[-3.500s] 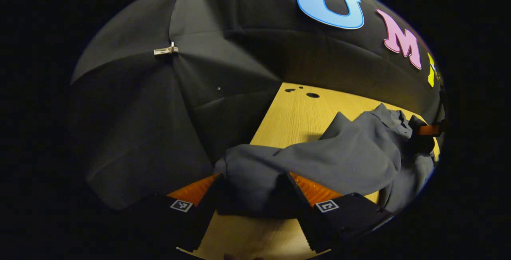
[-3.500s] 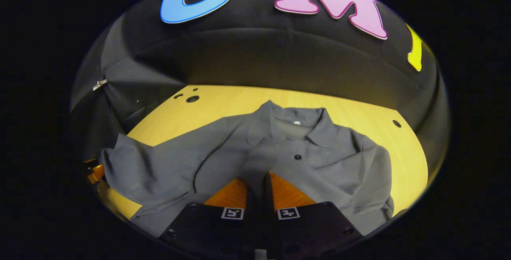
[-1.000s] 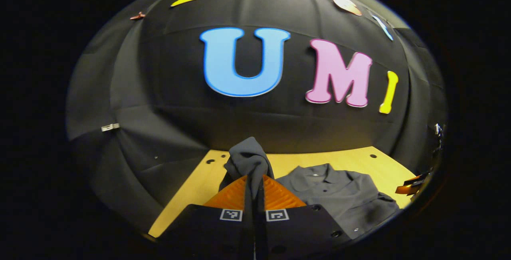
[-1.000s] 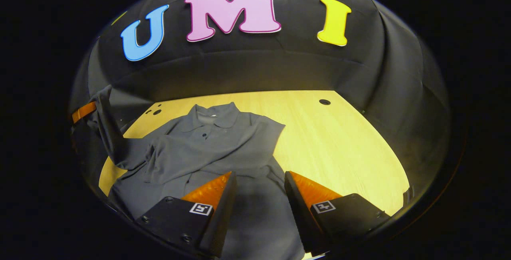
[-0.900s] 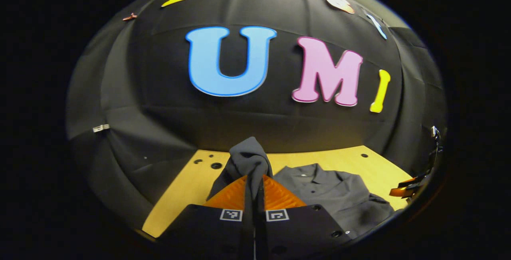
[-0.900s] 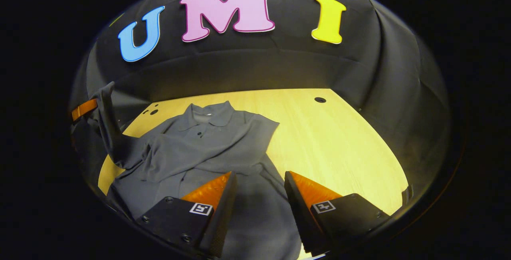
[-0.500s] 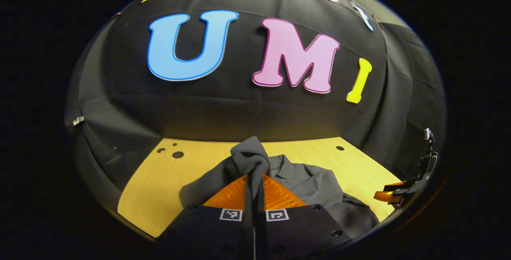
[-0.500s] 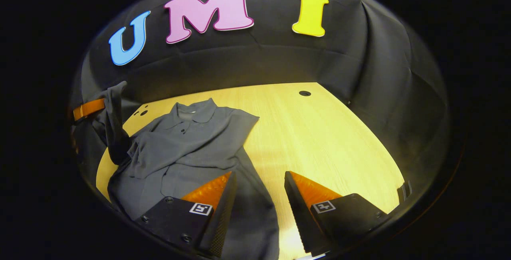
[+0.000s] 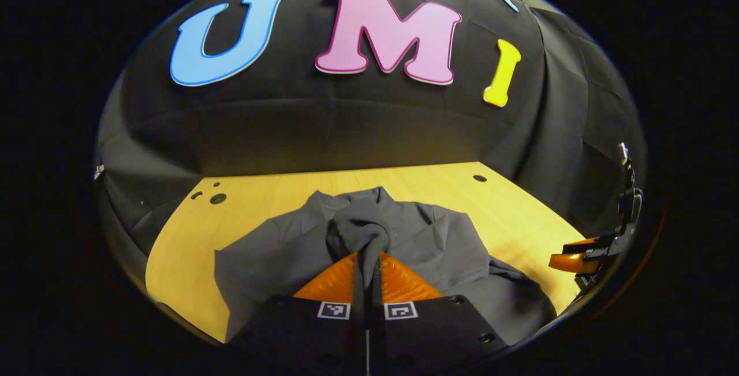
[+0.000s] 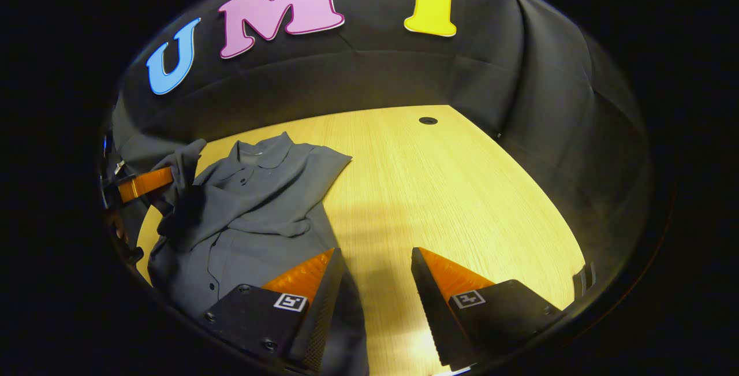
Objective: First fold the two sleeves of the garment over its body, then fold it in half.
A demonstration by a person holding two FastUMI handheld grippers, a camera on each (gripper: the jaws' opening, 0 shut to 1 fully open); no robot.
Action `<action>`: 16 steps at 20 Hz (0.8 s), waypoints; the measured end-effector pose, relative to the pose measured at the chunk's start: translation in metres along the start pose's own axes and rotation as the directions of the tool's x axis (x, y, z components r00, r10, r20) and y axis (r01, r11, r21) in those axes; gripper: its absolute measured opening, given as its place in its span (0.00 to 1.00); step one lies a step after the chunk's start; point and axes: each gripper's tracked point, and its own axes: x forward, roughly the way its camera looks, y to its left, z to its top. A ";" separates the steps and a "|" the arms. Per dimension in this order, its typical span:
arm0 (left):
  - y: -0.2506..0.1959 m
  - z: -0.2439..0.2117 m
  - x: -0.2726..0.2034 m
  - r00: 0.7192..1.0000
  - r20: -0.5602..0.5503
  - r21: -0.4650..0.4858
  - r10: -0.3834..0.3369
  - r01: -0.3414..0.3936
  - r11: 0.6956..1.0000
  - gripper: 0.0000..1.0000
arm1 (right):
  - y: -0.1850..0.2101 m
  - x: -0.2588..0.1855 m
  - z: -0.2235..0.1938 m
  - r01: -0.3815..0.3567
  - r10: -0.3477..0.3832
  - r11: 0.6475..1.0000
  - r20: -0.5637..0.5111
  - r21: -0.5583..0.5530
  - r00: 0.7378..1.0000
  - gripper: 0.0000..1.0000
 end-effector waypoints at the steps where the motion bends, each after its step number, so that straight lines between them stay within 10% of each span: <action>1: -0.004 -0.005 0.007 1.000 -0.012 0.010 0.000 0.001 1.000 0.07 | -0.003 0.005 -0.001 -0.003 0.003 1.000 -0.006 -0.002 1.000 0.76; 9: -0.028 -0.054 0.057 0.992 -0.125 0.083 0.031 -0.021 0.996 0.04 | -0.022 0.033 0.000 -0.045 0.044 0.999 -0.046 -0.009 0.998 0.76; 16: -0.052 -0.080 0.070 0.980 -0.199 0.108 -0.019 0.041 0.993 0.27 | -0.033 0.038 0.002 -0.059 0.058 0.998 -0.049 -0.007 0.997 0.76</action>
